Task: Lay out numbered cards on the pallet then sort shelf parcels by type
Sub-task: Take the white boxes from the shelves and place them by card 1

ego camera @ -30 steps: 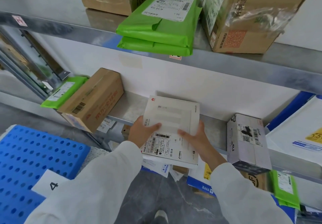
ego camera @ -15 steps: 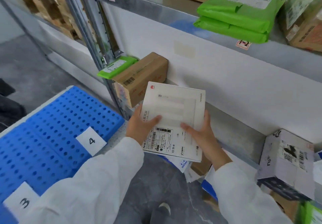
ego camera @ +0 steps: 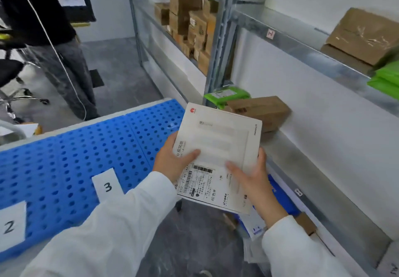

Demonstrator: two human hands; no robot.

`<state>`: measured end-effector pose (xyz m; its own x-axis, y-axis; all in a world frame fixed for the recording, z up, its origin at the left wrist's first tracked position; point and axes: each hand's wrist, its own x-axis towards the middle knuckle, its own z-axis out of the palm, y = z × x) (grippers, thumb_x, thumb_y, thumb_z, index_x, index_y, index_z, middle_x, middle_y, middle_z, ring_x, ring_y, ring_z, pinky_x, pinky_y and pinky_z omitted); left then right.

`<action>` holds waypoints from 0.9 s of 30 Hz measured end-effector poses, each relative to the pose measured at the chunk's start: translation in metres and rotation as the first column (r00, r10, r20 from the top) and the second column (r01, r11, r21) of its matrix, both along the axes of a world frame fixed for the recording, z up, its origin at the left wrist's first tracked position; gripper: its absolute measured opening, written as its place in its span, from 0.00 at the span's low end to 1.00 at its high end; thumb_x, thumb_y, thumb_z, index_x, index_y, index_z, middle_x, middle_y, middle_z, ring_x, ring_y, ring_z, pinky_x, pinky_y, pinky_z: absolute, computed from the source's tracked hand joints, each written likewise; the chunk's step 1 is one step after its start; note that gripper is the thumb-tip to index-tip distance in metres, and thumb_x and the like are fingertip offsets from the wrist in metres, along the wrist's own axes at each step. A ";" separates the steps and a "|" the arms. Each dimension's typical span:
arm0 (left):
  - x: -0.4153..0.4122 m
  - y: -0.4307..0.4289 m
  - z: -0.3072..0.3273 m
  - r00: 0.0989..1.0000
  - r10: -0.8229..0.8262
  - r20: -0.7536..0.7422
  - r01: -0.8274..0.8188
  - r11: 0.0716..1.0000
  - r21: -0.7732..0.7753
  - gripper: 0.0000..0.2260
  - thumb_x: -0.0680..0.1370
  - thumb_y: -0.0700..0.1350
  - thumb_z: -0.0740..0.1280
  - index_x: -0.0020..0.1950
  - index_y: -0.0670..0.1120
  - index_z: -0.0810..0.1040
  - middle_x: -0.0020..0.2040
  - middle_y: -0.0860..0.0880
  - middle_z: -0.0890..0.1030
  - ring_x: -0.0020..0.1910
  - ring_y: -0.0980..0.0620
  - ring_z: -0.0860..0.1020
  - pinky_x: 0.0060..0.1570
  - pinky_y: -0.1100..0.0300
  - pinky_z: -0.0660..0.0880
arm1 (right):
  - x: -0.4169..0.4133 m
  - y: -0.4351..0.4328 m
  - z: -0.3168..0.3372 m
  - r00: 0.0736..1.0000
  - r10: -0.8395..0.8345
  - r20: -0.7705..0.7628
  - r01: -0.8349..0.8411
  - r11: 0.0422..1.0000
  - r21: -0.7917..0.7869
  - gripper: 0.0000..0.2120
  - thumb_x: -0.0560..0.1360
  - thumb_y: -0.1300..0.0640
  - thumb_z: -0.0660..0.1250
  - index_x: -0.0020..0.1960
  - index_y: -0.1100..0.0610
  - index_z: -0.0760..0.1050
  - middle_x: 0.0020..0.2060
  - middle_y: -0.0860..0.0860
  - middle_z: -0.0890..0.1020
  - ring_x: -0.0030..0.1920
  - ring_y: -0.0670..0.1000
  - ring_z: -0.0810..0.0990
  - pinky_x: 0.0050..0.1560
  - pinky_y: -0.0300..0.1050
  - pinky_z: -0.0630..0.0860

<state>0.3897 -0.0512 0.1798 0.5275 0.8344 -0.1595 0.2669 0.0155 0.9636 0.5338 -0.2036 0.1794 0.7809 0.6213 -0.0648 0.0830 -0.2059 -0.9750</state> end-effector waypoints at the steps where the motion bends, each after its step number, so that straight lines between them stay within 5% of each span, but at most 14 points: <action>1: -0.012 0.001 0.002 1.000 0.018 0.008 -0.018 1.000 -0.006 0.28 0.70 0.53 0.76 0.67 0.57 0.70 0.53 0.59 0.81 0.51 0.58 0.80 0.50 0.60 0.77 | -0.009 0.004 0.004 1.000 0.021 0.002 -0.021 1.000 0.002 0.41 0.70 0.57 0.76 0.73 0.44 0.54 0.64 0.43 0.71 0.57 0.41 0.74 0.54 0.41 0.73; 4: -0.054 0.005 0.005 0.995 0.091 0.031 -0.091 0.996 -0.006 0.27 0.70 0.53 0.76 0.66 0.57 0.71 0.52 0.59 0.81 0.51 0.58 0.80 0.51 0.58 0.78 | -0.038 0.020 0.010 0.994 0.107 0.025 -0.107 0.994 0.002 0.38 0.69 0.58 0.77 0.69 0.43 0.57 0.64 0.44 0.72 0.62 0.43 0.74 0.61 0.46 0.74; 9: -0.142 0.017 0.006 0.974 0.225 0.018 -0.225 0.974 -0.001 0.24 0.70 0.54 0.76 0.63 0.58 0.72 0.51 0.59 0.82 0.50 0.57 0.81 0.53 0.54 0.78 | -0.106 0.056 0.014 0.960 0.280 0.005 -0.280 0.960 0.010 0.40 0.69 0.57 0.77 0.71 0.45 0.55 0.65 0.43 0.72 0.65 0.44 0.72 0.60 0.42 0.72; 13: -0.213 0.026 0.005 0.943 0.333 -0.006 -0.333 0.942 0.032 0.25 0.70 0.53 0.75 0.64 0.56 0.72 0.53 0.59 0.81 0.51 0.58 0.80 0.50 0.61 0.76 | -0.166 0.091 0.010 0.920 0.391 0.036 -0.391 0.920 -0.006 0.44 0.68 0.56 0.77 0.74 0.47 0.52 0.66 0.41 0.68 0.66 0.43 0.68 0.64 0.43 0.68; 23: -0.387 0.038 0.008 0.782 0.623 -0.012 -0.620 0.780 0.084 0.25 0.71 0.53 0.75 0.65 0.56 0.71 0.52 0.61 0.79 0.51 0.63 0.78 0.48 0.66 0.74 | -0.321 0.166 0.014 0.732 0.681 0.003 -0.681 0.732 -0.022 0.48 0.68 0.49 0.77 0.75 0.42 0.48 0.69 0.40 0.65 0.67 0.44 0.66 0.65 0.46 0.66; 27: -0.442 0.043 0.009 0.706 0.709 -0.002 -0.705 0.703 0.095 0.26 0.71 0.53 0.75 0.66 0.54 0.71 0.54 0.58 0.80 0.52 0.59 0.78 0.46 0.67 0.72 | -0.374 0.196 0.017 0.657 0.754 0.004 -0.754 0.657 0.006 0.46 0.68 0.52 0.77 0.75 0.44 0.50 0.68 0.41 0.67 0.66 0.44 0.68 0.58 0.41 0.68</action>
